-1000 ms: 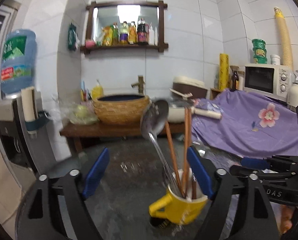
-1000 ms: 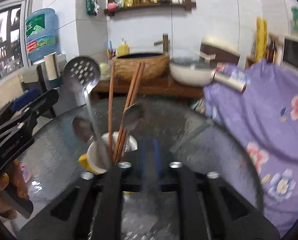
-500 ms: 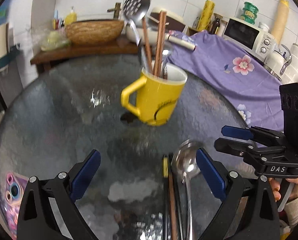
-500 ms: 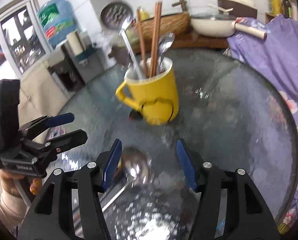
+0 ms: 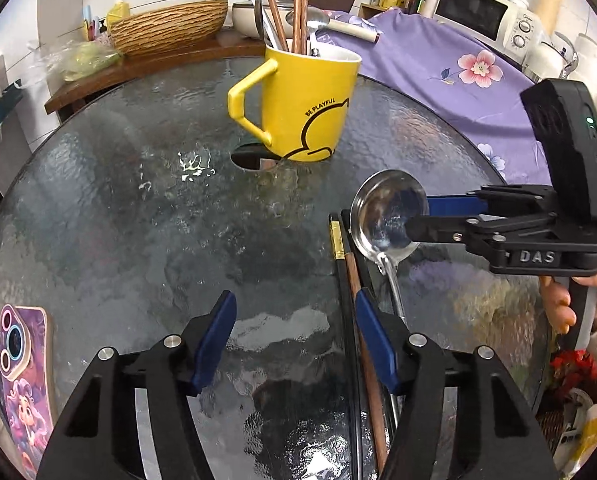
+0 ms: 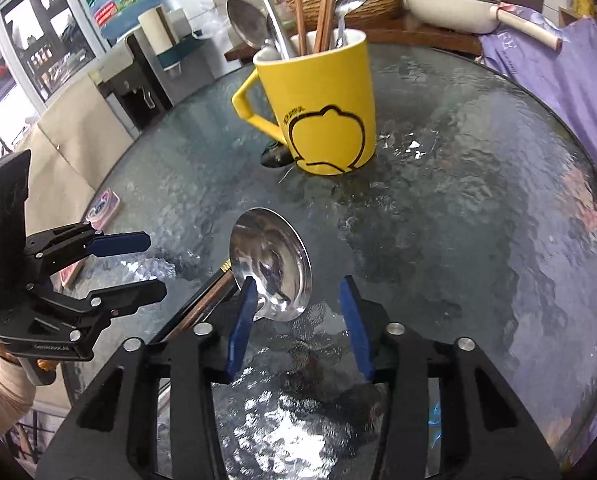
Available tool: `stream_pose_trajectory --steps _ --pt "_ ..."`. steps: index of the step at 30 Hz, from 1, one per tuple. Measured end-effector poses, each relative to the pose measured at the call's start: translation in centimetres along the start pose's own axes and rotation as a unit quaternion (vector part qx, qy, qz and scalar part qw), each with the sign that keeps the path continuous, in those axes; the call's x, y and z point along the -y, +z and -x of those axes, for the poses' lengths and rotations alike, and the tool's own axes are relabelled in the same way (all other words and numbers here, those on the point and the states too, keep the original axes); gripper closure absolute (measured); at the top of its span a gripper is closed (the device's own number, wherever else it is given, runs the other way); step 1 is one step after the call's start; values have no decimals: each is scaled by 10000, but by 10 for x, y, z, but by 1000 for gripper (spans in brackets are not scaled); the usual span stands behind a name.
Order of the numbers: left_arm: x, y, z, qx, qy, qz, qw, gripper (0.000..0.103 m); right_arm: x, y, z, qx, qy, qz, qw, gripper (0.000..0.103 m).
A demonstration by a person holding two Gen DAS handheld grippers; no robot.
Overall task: Organize utensils
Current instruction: 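Grasp the metal ladle with the right tool while the left tool grasps a black chopstick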
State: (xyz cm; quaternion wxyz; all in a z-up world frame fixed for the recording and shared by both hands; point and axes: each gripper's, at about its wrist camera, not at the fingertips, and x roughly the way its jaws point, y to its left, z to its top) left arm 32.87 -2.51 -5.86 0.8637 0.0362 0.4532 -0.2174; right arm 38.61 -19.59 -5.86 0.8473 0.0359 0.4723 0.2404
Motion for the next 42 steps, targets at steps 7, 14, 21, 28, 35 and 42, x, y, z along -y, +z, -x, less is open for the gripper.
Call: stream_pose_trajectory --steps 7,14,21,28,35,42 --pt "2 1 -3 -53 -63 -55 10000 44 8 4 -17 -104 263 -160 9995 72" --pt "4 7 -7 -62 -60 -73 9999 45 9 1 -15 -34 412 -178 9990 94" --pt "3 18 -16 -127 -98 -33 9999 51 6 -7 10 359 164 -113 9992 98" --pt "12 29 -27 -218 -63 -134 9997 54 9 -13 21 455 -12 -133 9989 99" --pt "19 39 -40 -378 -70 -232 9990 61 18 -15 25 568 -82 -389 9976 99" --pt "29 47 -53 -489 -18 -358 9982 68 19 -17 27 582 -82 -409 9974 99"
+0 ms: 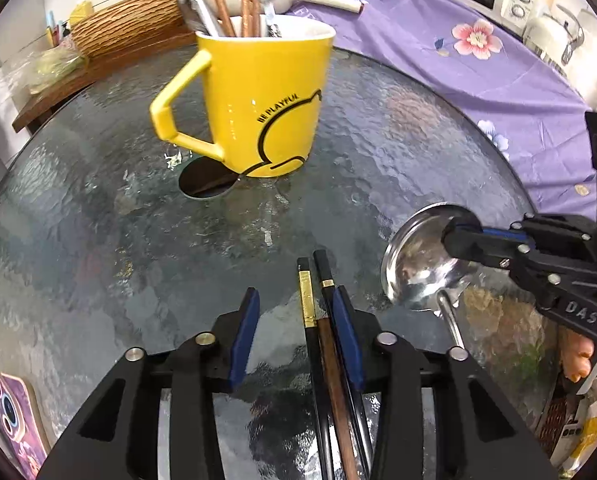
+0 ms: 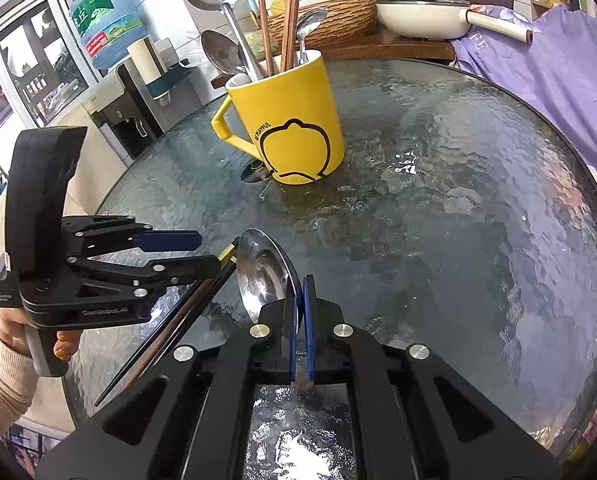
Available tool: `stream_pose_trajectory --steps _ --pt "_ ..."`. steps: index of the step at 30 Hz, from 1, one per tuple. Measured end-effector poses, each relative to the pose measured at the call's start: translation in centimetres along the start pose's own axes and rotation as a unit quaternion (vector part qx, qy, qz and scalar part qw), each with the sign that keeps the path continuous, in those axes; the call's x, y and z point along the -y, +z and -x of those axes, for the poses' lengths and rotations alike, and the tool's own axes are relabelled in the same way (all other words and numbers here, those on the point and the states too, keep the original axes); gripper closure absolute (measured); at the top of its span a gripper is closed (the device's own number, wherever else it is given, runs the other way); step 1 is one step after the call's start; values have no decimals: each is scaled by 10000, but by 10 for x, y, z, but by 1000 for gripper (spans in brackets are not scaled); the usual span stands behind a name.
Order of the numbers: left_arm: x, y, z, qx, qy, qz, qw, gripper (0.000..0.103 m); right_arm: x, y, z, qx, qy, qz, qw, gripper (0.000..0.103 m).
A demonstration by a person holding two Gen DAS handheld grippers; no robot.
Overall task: Organize utensils
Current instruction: 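Grasp the metal ladle with the right tool while the left tool grasps a black chopstick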
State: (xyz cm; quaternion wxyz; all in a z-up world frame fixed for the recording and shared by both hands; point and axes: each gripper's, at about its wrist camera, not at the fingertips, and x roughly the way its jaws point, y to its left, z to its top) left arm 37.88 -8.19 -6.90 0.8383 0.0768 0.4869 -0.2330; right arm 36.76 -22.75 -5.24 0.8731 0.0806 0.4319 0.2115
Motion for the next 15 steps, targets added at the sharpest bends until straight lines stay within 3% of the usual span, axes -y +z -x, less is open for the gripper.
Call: stream_pose_trajectory --steps 6,9,15 --pt "-5 2 -1 -36 17 42 10000 72 3 -1 2 -18 32 -34 10000 99" --pt "-16 3 -2 -73 -213 261 9994 73 3 -2 2 -21 40 -36 10000 99" --pt "-8 2 -2 -140 -284 177 9993 73 2 -1 1 -35 65 -43 10000 99"
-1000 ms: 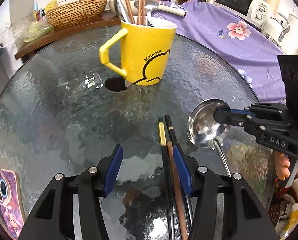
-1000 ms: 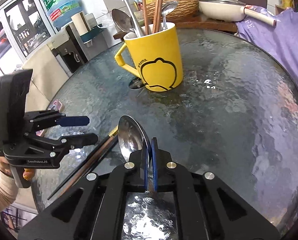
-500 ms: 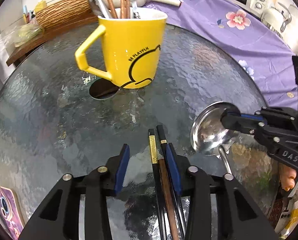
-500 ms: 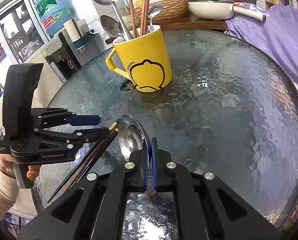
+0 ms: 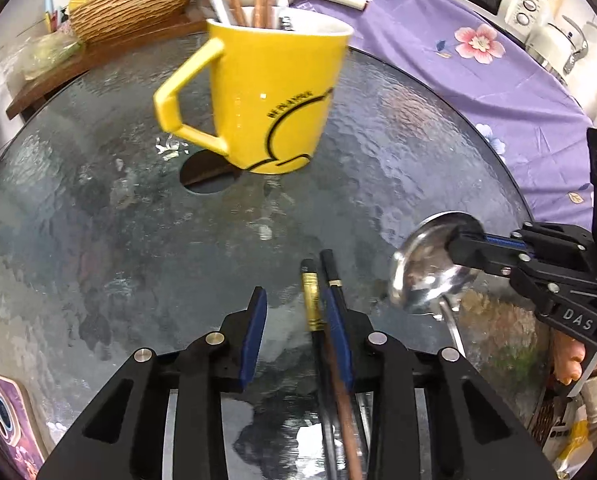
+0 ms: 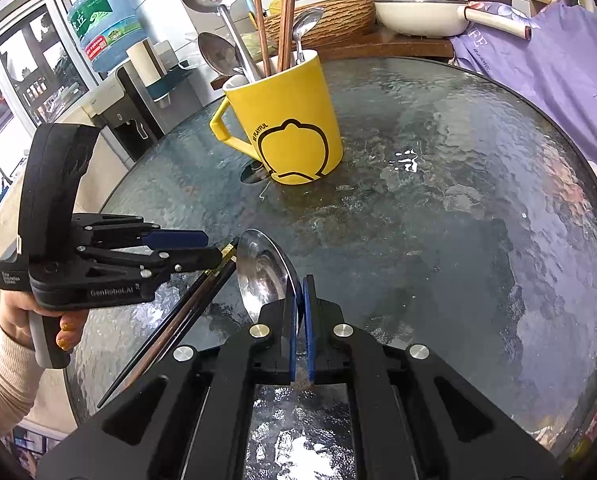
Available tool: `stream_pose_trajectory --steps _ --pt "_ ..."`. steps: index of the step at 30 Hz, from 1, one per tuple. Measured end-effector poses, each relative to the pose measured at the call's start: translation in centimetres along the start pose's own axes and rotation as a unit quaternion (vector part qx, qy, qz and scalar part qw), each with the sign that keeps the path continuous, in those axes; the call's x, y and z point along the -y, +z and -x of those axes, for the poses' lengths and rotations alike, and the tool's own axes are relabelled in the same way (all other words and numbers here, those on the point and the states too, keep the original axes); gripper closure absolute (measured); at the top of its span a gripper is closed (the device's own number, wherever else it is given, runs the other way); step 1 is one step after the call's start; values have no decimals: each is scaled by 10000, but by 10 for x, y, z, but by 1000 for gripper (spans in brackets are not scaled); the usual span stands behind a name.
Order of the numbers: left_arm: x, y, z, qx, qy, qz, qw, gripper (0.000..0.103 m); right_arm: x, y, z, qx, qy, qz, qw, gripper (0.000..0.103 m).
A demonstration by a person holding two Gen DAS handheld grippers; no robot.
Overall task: Organize utensils
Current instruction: 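Grasp the metal ladle with the right tool while the left tool grasps a black chopstick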
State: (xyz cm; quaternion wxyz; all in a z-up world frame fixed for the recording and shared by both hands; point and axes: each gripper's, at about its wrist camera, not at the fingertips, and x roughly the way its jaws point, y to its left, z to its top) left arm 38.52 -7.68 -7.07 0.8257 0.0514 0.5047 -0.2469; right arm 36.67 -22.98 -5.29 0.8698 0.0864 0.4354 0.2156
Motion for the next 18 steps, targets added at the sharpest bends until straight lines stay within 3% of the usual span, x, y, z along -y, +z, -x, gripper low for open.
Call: stream_pose_trajectory --steps 2,4,6,14,15,18 --pt "8 1 -2 -14 -27 -94 10000 73 -1 1 -1 -5 -1 0 10000 99" --pt "14 2 -4 17 322 -278 9991 73 -1 1 -1 -9 -6 7 10000 99" --pt "16 3 -5 17 388 -373 9985 73 -2 1 -1 -17 -3 8 10000 99" --pt "10 3 -6 -37 403 -401 9984 89 -2 2 -2 -19 -33 14 10000 99" --pt "13 3 -6 -45 397 -441 9982 94 -2 3 -2 -13 -40 9 10000 99" --pt "20 3 -8 6 474 -509 9976 96 -3 4 -2 51 -77 -48 9999 99"
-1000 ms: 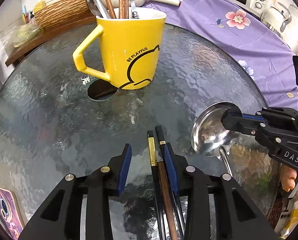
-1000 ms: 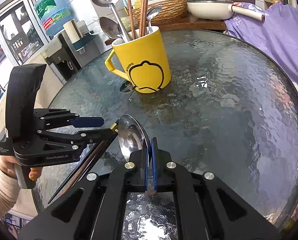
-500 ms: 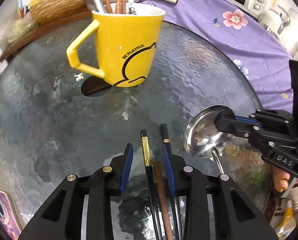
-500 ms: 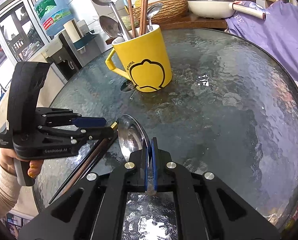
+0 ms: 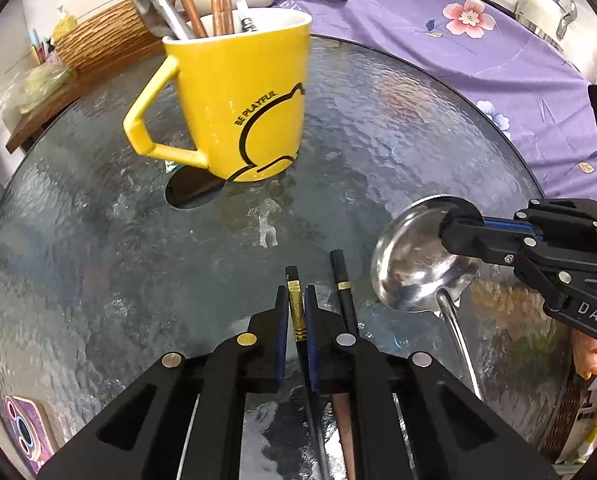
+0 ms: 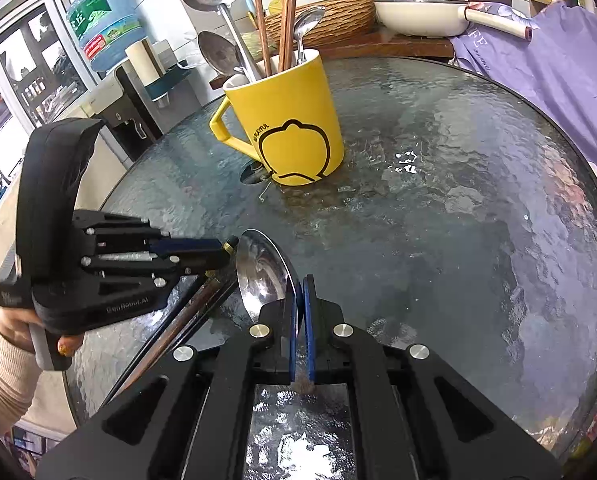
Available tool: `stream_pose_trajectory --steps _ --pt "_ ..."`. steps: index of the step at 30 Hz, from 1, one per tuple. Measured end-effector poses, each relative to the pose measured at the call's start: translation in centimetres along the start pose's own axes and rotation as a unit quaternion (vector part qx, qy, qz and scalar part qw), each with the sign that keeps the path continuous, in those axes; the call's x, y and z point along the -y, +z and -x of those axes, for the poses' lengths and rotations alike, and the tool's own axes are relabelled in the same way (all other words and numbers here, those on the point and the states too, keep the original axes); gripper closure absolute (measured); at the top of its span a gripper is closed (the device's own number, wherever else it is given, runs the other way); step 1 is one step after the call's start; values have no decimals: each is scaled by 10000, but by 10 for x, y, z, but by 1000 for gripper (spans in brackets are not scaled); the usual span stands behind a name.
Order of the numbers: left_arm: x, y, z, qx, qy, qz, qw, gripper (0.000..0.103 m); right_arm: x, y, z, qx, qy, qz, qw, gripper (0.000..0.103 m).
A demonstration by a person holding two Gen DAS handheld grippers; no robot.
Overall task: Organize utensils
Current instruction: 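Grasp the metal ladle with the right tool while the left tool grasps a black chopstick, then carry the ladle and black chopstick up over the yellow mug with both tools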
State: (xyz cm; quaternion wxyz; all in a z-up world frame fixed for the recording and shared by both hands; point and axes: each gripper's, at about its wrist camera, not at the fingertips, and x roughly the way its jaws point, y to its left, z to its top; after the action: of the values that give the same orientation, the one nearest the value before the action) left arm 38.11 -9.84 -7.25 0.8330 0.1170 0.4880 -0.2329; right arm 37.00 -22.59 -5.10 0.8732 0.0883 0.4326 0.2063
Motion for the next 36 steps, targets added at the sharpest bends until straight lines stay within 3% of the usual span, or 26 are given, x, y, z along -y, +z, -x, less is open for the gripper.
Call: stream_pose_trajectory --steps 6,11,19,24,36 --pt "-3 -1 5 211 22 134 9997 97 -3 3 8 154 -138 80 9998 99" --pt "-8 4 31 618 84 270 9977 97 -5 8 18 334 -233 148 9991 99" --pt "-10 17 87 1545 209 420 9869 97 -17 25 40 743 -484 384 9953 99" --pt "-8 22 103 1796 216 469 9824 97 -27 37 53 896 -618 563 9925 99" --pt "-15 47 133 2267 275 605 9717 97 -55 72 91 1827 -1274 962 9701 99"
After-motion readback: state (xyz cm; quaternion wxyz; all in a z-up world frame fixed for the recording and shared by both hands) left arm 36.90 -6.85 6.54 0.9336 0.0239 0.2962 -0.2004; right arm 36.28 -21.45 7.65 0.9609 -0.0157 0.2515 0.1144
